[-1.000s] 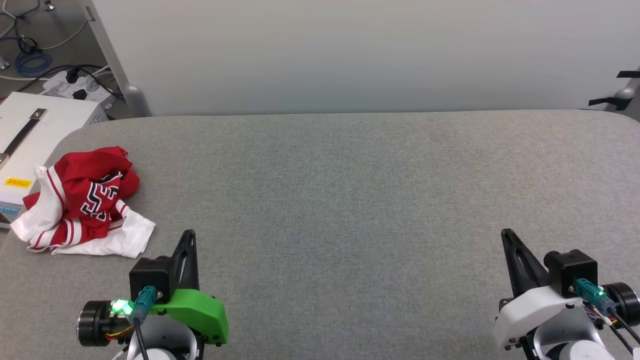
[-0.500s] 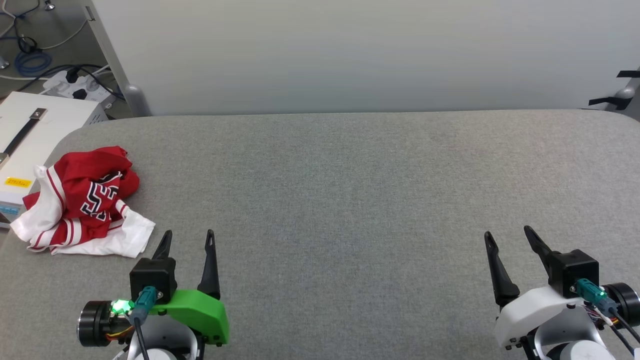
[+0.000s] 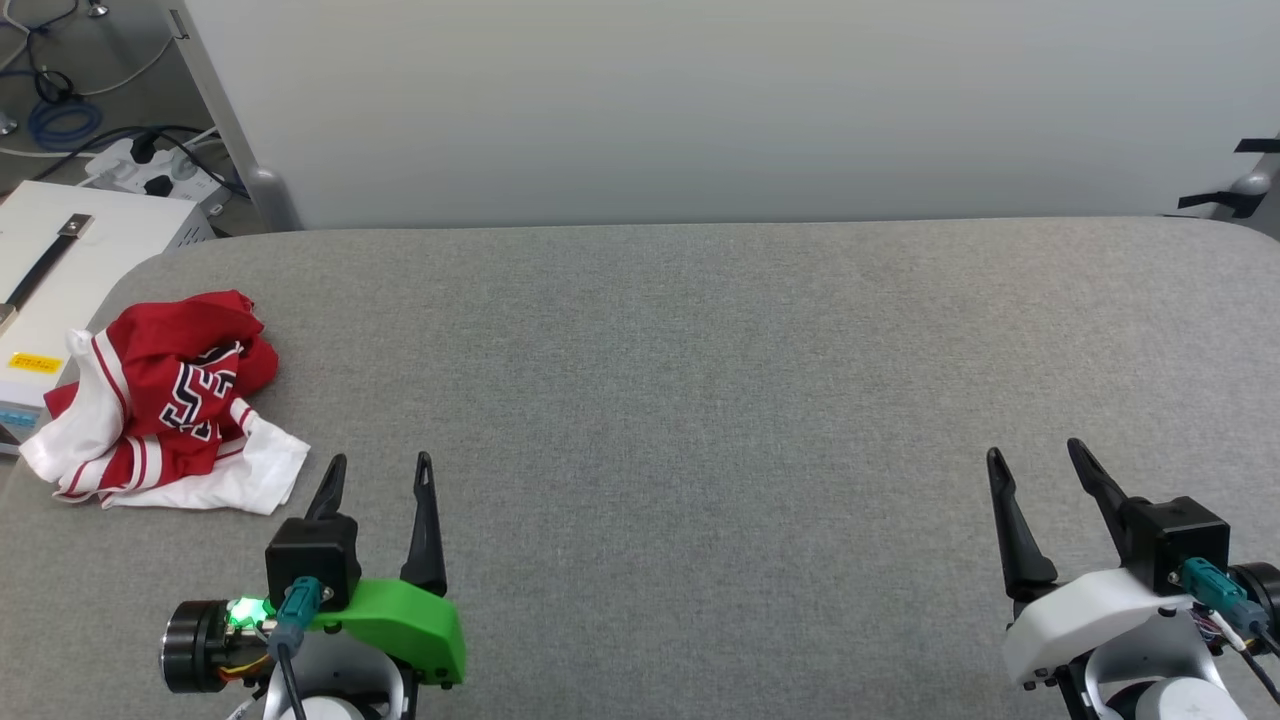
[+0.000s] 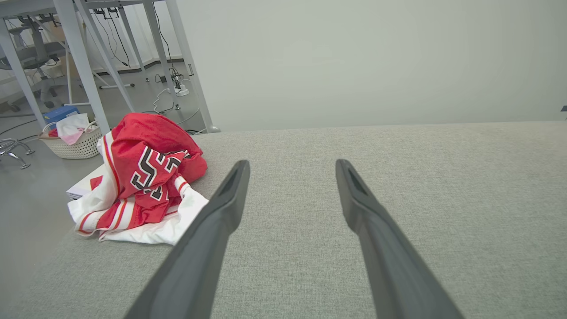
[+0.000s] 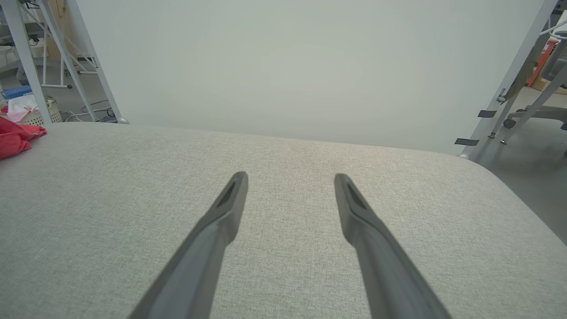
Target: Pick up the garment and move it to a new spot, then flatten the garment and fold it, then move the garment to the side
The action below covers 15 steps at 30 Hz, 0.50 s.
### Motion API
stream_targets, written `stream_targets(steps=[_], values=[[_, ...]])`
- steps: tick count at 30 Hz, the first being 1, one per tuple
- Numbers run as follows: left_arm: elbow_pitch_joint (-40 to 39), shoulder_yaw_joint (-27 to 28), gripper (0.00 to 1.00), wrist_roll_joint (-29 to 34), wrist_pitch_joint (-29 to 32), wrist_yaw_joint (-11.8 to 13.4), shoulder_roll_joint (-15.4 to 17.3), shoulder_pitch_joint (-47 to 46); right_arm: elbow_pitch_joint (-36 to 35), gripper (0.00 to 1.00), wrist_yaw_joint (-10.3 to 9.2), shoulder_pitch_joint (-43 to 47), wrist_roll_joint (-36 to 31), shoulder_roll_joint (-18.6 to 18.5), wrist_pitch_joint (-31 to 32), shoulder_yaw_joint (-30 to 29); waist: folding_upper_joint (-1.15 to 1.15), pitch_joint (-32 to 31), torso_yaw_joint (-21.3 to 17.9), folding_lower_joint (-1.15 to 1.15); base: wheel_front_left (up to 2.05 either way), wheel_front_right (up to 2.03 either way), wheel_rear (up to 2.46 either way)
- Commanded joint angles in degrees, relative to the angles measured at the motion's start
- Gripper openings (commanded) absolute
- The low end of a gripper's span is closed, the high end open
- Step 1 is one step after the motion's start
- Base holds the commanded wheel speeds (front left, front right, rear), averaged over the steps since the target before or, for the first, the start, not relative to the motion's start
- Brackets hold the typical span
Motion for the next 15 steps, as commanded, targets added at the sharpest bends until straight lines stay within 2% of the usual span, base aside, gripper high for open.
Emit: stream_targets(steps=[1, 15], values=[[-0.23, -0.27, 1.0, 0.07, -0.63, 0.63, 0.14, -0.4, -0.6, 1.0, 0.0, -0.03, 0.71, -0.03, -0.66, -0.28, 0.0, 0.03, 0.01, 0.0, 0.0, 0.0, 0.0], [-0.8, -1.23, 1.0, -0.23, -2.29, 1.98, 0.28, -0.46, -1.92, 1.0, -0.01, 0.36, 2.03, -0.03, -2.3, -0.71, 0.0, 0.31, 0.21, 0.0, 0.0, 0.0, 0.0]])
